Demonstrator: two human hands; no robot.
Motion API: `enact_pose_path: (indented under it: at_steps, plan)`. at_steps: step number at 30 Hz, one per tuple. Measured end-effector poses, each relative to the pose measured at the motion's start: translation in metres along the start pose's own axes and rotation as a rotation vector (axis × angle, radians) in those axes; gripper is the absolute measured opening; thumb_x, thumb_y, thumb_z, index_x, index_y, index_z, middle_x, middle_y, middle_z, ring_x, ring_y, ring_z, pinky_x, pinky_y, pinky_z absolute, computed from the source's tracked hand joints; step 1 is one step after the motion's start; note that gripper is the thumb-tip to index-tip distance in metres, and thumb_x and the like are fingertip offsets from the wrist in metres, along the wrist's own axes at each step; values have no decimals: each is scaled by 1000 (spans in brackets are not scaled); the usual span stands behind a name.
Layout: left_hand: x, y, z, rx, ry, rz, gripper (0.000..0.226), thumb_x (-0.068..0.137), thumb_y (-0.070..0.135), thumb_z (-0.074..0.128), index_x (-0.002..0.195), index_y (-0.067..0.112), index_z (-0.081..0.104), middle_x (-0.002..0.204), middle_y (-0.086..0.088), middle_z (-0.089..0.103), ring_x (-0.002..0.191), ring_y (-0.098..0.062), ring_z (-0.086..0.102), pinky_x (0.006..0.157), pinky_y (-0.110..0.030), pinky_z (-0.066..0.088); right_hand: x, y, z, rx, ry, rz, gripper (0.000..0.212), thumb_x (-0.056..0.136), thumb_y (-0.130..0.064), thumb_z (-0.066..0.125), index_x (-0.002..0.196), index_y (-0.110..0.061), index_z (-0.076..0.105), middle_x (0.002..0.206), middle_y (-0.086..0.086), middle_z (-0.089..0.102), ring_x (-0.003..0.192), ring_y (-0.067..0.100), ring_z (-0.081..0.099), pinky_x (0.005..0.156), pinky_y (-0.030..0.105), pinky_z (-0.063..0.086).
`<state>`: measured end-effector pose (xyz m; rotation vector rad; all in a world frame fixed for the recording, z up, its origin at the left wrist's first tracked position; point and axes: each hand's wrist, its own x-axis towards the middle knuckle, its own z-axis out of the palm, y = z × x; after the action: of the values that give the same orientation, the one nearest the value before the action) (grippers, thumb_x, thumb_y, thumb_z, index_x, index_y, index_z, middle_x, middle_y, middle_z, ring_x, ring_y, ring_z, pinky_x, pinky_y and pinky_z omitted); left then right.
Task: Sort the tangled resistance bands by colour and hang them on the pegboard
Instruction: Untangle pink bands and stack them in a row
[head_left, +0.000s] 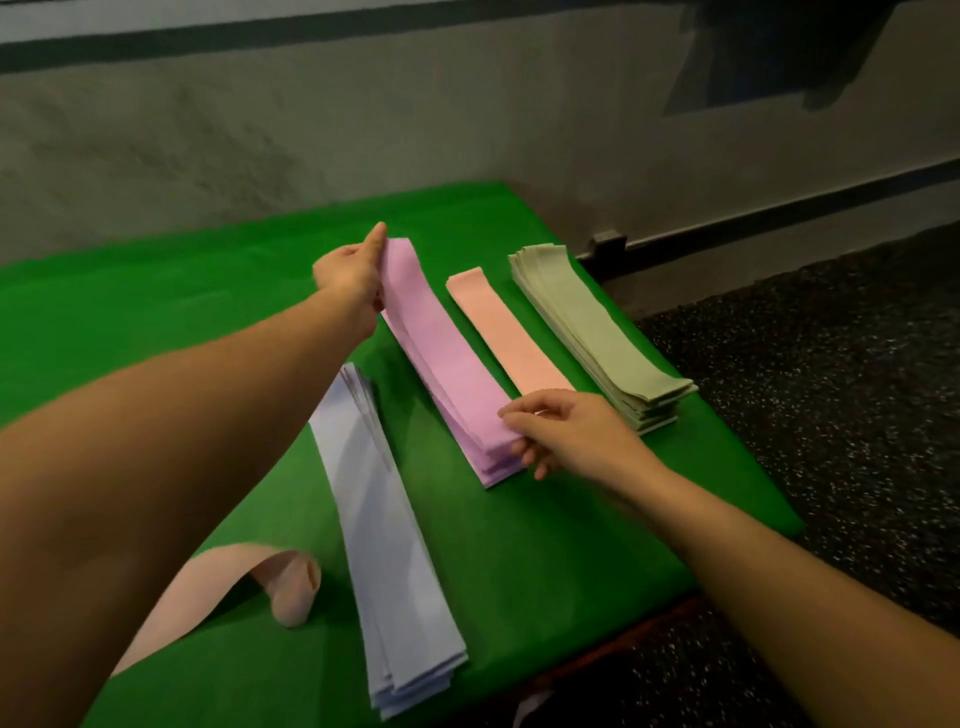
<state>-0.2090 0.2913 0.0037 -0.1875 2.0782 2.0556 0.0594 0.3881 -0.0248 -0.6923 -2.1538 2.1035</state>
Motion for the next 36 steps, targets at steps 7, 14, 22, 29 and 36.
enact_pose_path:
  at_steps: [7,14,22,29,36]
  plan:
    - [31,-21,3,103,-41,-17,31,82,43,78,90,14,68,95,-6,70,85,-22,67,74,-37,62,11,4,-8,-312,-106,-4,24,81,-19,80,105,-22,77,83,-6,75,72,2,67,74,17,54]
    - [37,-26,8,300,-83,104,36,86,48,72,94,13,69,81,-1,65,61,-15,56,55,-28,52,11,0,-5,-718,-22,-319,12,84,-39,75,93,-30,77,88,-15,56,81,-2,52,67,13,38]
    - [47,-41,7,552,-78,244,28,86,42,74,73,19,64,84,-8,71,63,-21,64,69,-36,59,13,11,-4,-1192,-144,-604,32,94,-46,58,110,-24,74,101,-9,59,95,13,44,84,37,47]
    - [51,-44,0,731,-77,324,27,83,41,76,93,16,72,97,-6,72,91,-24,67,86,-38,55,14,12,-5,-1235,-171,-628,23,93,-45,57,109,-32,69,101,-12,62,94,11,44,80,31,43]
    - [55,-41,-5,803,-84,322,20,84,34,76,95,18,70,96,-2,67,86,-19,61,81,-32,51,14,12,-6,-1264,-164,-596,29,95,-45,47,111,-31,68,104,-13,61,95,8,41,83,28,38]
